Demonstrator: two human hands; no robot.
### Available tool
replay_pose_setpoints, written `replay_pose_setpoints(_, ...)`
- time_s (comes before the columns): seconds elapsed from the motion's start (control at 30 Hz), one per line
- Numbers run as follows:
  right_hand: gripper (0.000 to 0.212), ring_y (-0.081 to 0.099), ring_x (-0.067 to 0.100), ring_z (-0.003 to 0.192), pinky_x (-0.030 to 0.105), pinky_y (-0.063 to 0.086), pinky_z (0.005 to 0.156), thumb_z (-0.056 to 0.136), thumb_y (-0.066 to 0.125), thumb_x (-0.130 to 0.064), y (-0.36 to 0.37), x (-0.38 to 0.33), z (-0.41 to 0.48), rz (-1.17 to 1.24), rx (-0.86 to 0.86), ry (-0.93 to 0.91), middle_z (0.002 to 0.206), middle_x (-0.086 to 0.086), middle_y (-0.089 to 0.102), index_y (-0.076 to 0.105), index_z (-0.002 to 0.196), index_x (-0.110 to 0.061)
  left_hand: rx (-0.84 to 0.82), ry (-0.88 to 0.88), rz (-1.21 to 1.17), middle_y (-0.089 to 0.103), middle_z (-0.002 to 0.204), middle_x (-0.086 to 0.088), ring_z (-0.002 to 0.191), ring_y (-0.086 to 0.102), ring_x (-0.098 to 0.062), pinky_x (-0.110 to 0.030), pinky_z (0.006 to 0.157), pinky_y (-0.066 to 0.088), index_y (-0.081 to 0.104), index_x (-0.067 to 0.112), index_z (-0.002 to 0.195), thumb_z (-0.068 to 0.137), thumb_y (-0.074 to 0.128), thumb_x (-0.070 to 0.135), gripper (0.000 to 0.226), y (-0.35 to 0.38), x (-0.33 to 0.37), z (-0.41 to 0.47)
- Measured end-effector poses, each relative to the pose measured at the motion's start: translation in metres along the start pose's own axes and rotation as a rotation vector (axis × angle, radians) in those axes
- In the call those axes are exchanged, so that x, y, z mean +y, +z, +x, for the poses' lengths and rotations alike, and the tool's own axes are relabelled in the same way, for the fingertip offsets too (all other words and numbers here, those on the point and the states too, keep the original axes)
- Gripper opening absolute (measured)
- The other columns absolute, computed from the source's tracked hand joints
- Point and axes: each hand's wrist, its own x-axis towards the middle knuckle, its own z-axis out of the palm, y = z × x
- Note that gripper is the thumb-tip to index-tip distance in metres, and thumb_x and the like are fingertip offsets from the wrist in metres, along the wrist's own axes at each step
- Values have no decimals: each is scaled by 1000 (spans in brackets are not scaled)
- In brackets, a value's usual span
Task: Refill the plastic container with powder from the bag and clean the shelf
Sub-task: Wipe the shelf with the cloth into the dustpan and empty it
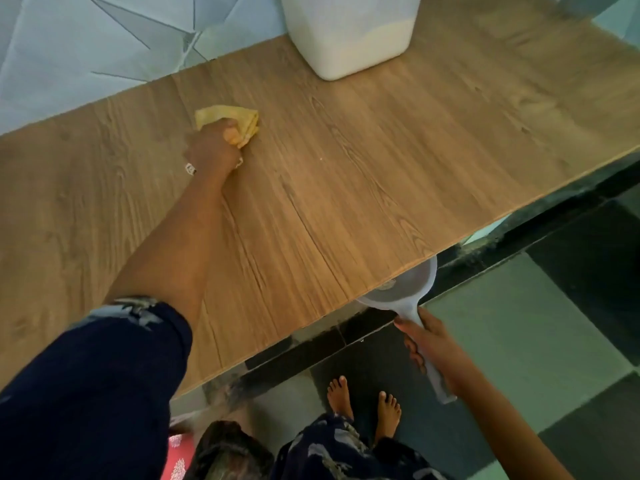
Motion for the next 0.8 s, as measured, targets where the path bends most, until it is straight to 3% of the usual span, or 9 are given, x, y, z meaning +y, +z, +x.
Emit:
replay_pose_setpoints(0.17, 5, 43, 5, 36, 19, 40, 35, 93, 53, -21, 2, -5, -5, 51, -5, -44, 49, -4, 48, 53, 98, -21, -155, 444, -46, 56, 135, -4, 121, 54, -26, -33, 100, 43, 54, 29, 129, 75, 63, 9, 58, 43, 75, -71)
replay_pose_setpoints(0.23, 7, 44, 5, 37, 18, 40, 36, 93, 53, -20, 3, -6, -7, 63, -12, -58, 47, -6, 49, 54, 100, -21, -245, 568, -195, 61, 128, 0, 109, 61, -20, -27, 88, 49, 59, 28, 124, 76, 65, 8, 52, 50, 89, -101)
replay_pose_setpoints(0.3, 6, 44, 4, 37, 17, 40, 37, 93, 52, -20, 2, -6, -9, 63, -17, -65, 45, -7, 50, 54, 99, -20, -264, 527, -373, 65, 115, 2, 83, 65, -6, -25, 67, 53, 62, 26, 120, 76, 66, 8, 48, 46, 92, -100)
replay_pose_setpoints(0.37, 7, 45, 4, 37, 17, 41, 38, 93, 53, -19, -1, -6, -11, 63, -19, -57, 46, -7, 50, 55, 100, -20, -92, 435, -406, 65, 116, 4, 83, 64, 4, -20, 72, 52, 61, 26, 121, 77, 69, 18, 45, 39, 85, -66)
replay_pose_setpoints(0.43, 10, 45, 4, 38, 17, 40, 39, 93, 53, -19, -4, -5, -13, 69, -24, -53, 47, -7, 50, 55, 103, -20, 62, 334, -235, 64, 124, -3, 105, 64, -15, -26, 88, 47, 59, 25, 123, 79, 67, 38, 47, 27, 72, -26)
replay_pose_setpoints(0.5, 14, 45, 4, 39, 17, 40, 39, 93, 53, -19, -8, -4, -15, 71, -30, -53, 48, -7, 50, 55, 106, -20, 36, 245, -49, 60, 128, -11, 111, 60, -31, -34, 95, 44, 55, 22, 128, 83, 61, 34, 47, 22, 60, 2)
replay_pose_setpoints(0.6, 12, 44, 4, 39, 17, 41, 39, 93, 53, -21, -15, -4, -19, 52, -41, -39, 55, -3, 49, 54, 105, -22, -34, 252, 67, 54, 134, -13, 119, 53, -34, -37, 101, 41, 50, 25, 133, 79, 62, 10, 58, 31, 62, 10)
replay_pose_setpoints(0.8, 6, 44, 4, 39, 17, 41, 39, 93, 53, -19, -23, 1, -25, 59, -67, -63, 52, -6, 50, 54, 98, -22, -97, 444, 95, 55, 133, -7, 113, 52, -36, -36, 95, 41, 55, 32, 127, 76, 61, 12, 55, 51, 76, -69)
